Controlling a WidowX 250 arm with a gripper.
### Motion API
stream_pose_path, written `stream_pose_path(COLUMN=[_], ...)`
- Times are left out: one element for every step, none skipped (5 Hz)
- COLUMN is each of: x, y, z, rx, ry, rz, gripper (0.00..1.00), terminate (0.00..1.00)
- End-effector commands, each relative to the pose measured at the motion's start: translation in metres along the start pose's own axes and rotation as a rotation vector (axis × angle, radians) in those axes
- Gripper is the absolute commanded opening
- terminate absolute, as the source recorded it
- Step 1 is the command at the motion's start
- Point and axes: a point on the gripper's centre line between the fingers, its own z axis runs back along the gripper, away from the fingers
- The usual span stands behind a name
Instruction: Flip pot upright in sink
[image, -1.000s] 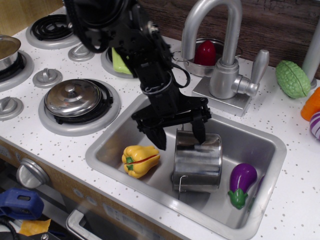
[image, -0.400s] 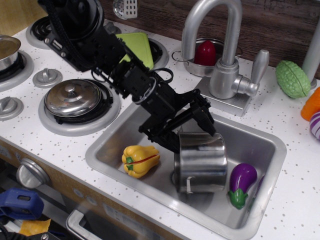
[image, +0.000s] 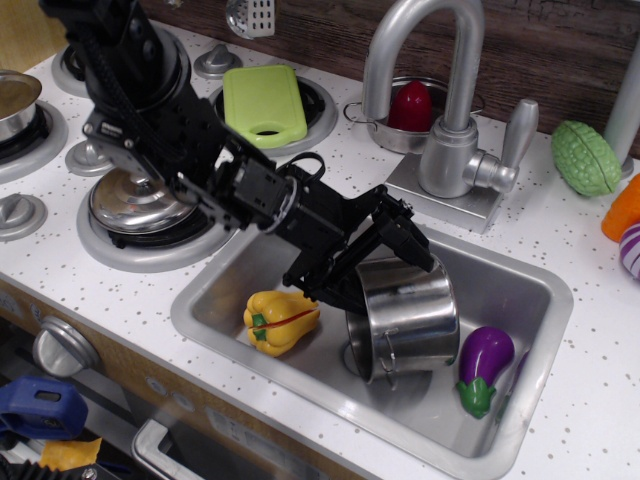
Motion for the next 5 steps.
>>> stream_pose_path(x=[-0.002,-0.002,-0.002,0.0,0.0], y=[-0.003,-0.001,-0.002,-0.002,-0.005], z=[-0.006,-0.014,-0.018,-0.018,-0.015], rx=[-0.134,-0.199,-0.212,-0.195,-0.153], ry=[-0.094,-0.252,-0.337,-0.353,-0.343], rz=[-0.02,0.0,0.016,0.022,0.032], gripper=[1.0,1.0,1.0,1.0,0.0], terminate=[0.0,0.0,0.0,0.0,0.0])
